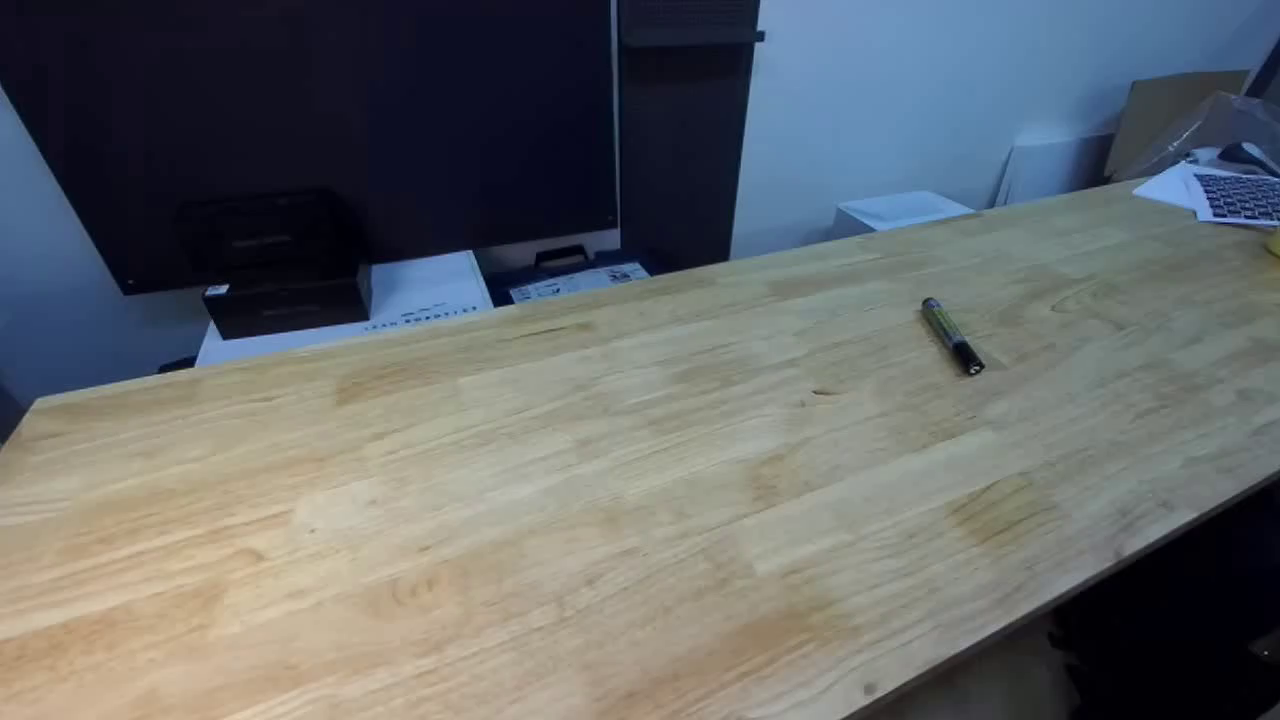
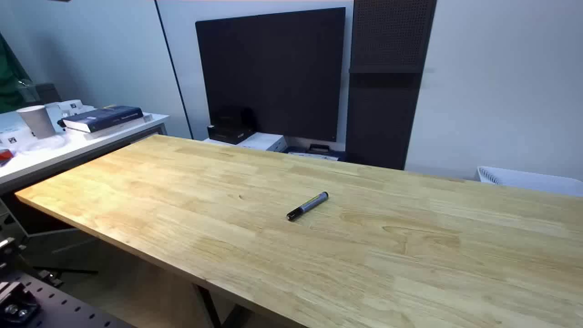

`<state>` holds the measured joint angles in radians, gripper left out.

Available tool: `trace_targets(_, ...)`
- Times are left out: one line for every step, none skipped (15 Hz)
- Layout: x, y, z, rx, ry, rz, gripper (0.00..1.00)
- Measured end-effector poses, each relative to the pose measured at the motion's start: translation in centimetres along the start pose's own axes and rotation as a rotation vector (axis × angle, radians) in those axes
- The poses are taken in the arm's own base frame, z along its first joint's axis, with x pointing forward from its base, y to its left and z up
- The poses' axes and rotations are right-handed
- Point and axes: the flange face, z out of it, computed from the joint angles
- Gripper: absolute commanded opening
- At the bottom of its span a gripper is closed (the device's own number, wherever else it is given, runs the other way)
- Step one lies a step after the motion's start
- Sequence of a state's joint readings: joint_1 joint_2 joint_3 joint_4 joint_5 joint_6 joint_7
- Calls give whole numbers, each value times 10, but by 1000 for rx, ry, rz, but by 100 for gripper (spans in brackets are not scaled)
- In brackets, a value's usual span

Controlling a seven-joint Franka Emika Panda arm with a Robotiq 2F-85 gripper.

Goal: Move the marker slightly up on the table

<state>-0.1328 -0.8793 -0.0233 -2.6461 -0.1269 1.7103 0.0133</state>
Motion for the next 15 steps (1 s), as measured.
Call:
trace_targets(0,0,0,0,0,0,100)
trace_targets(0,0,0,0,0,0,100)
trace_targets(0,0,0,0,0,0,100)
trace_targets(0,0,0,0,0,0,100)
trace_targets(0,0,0,0,0,0,100)
trace_targets(0,0,0,0,0,0,100)
trace_targets(0,0,0,0,0,0,100)
trace_targets(0,0,0,0,0,0,100)
trace_targets(0,0,0,0,0,0,100)
trace_targets(0,0,0,0,0,0,100)
trace_targets(0,0,0,0,0,0,100)
trace_targets(0,0,0,0,0,0,100)
trace_targets(0,0,0,0,0,0,100)
trace_targets(0,0,0,0,0,-1,100)
trace_targets(1,0,-1,0,11,3,100)
